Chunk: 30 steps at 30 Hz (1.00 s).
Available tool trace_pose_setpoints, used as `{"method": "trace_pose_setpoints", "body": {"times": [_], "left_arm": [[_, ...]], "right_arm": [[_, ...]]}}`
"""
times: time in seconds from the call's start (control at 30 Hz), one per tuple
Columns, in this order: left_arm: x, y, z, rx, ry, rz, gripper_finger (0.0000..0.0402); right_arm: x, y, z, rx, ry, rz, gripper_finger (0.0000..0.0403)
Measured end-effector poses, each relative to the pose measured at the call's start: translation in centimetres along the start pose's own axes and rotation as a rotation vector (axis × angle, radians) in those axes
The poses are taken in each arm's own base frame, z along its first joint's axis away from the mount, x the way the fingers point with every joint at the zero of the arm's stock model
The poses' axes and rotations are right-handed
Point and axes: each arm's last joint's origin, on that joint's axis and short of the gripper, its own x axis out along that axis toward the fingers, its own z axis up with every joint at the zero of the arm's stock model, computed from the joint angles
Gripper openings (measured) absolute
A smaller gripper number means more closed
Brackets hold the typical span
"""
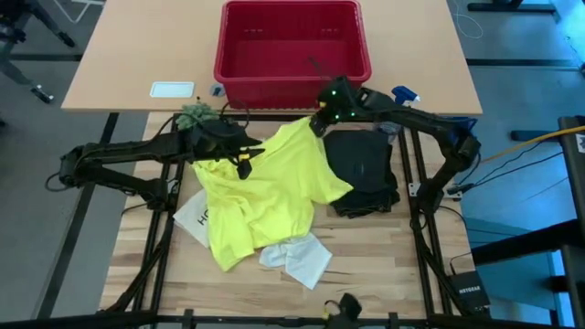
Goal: Fold laundry
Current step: Fold the yellow shirt
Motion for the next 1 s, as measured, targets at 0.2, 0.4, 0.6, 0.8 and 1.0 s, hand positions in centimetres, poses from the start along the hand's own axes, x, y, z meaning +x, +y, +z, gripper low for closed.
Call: {"method": "trace_pose_setpoints", "body": {"times": [0.2, 0.4, 0.6, 0.8, 1.0], "left_arm": [[0.1, 0.8, -0.4, -0.002, 0.048, 0.03, 0.0111], [1.2, 2.1, -1.9, 0.009, 0.202, 0.085, 0.0111], [1.8, 2.4, -3.0, 0.009, 0.308, 0.065, 0.0111], [1.8, 2.3, -2.9, -0.019, 0.3, 0.044, 0.0111], [1.3, 0.3, -3.4, -0.057, 0.37, -0.238, 0.0111]], "right_arm": [[-0.5, -2.9, 0.1, 0.097, 0.009, -0.056, 0.0], [-0.8, -4.7, -0.1, 0.155, 0.031, -0.157, 0.0], [-1.3, -6.7, 0.4, 0.214, -0.034, -0.217, 0.0], [-1.7, -8.0, 0.8, 0.233, -0.083, -0.236, 0.0002], [-2.4, -6.7, 1.8, 0.114, -0.151, 0.113, 0.006]]}}
